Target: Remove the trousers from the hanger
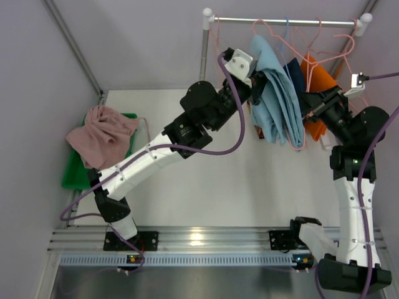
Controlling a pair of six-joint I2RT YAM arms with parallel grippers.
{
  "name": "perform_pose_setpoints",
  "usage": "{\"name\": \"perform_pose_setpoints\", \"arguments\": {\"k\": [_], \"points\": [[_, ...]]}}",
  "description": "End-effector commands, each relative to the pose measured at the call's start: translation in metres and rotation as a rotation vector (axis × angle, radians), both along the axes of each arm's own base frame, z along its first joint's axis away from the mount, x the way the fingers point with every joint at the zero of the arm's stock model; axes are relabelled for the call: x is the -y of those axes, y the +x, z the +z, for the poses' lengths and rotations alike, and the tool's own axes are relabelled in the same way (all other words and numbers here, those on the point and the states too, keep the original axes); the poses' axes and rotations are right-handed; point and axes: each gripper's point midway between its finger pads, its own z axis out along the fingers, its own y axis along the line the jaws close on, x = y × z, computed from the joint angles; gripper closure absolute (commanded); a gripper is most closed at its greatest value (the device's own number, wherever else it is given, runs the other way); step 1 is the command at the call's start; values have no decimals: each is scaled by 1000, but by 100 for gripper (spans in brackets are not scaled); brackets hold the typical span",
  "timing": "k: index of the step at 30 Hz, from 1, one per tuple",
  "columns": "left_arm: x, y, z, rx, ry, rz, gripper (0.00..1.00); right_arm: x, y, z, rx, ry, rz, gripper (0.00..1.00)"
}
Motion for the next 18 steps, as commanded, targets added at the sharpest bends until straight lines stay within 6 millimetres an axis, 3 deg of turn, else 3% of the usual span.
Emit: {"name": "perform_pose_setpoints", "arguments": {"k": [1, 10, 14, 18], "points": [[-53, -39, 125, 233, -312, -25, 100, 13, 6, -17, 2, -77, -76, 100], [-86, -53, 170, 351, -409, 28, 100, 16, 11, -45, -39, -124, -95, 100], [-111, -56, 183, 404, -421, 111, 100, 14, 9, -48, -30, -137, -83, 100], [-149, -50, 193, 426, -434, 285, 100, 11, 2, -41, 19, -178, -77, 100]]}}
